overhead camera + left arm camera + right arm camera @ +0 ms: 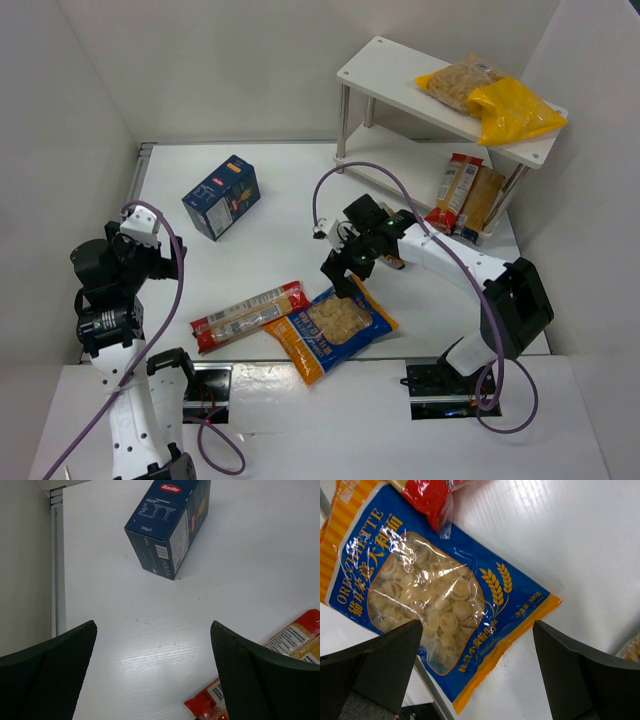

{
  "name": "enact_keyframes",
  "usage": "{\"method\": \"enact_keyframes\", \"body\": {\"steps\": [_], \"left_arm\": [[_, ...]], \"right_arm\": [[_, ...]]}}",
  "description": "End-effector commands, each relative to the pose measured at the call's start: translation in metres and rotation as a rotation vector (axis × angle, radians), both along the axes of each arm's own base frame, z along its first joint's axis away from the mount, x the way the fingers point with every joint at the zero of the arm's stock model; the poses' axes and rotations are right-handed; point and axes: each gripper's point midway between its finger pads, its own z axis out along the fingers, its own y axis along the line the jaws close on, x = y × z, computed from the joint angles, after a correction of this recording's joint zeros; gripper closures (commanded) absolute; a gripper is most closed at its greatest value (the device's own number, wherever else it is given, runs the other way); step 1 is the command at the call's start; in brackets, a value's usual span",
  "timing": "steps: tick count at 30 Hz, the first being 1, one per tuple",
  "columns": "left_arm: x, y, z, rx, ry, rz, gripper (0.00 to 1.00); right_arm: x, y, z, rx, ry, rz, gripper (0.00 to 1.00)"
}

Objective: Place and organize the pasta boxes and bags onto the shelf

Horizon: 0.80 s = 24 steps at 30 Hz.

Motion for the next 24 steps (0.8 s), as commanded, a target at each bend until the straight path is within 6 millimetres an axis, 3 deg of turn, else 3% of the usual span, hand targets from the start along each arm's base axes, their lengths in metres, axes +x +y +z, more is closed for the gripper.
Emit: {"method": "enact_keyframes", "body": {"steps": [1,5,9,24], "left_arm": [[0.002,-0.002,0.003,0.011,-0.019,-0.027,0.0],[0.002,-0.002,0.007,0.023,-0.028,-0.03,0.0],[0.002,-0.003,0.004,0.013,-0.012,-0.038,0.0],[0.005,-0.004,0.0,0.011,0.002,-0.05,0.0]], "right_arm": [[0.0,0.001,0.003,0.016,-0.03,0.026,0.0],[-0.014,0.003,-0.011,0.012,0.054,0.085,0.0],[-0.014,0.003,-0.021,-0.013,0.081,0.095,0.0],[-0.014,-0.001,-0.022,-0.026,0.065,0.096,0.0]]}}
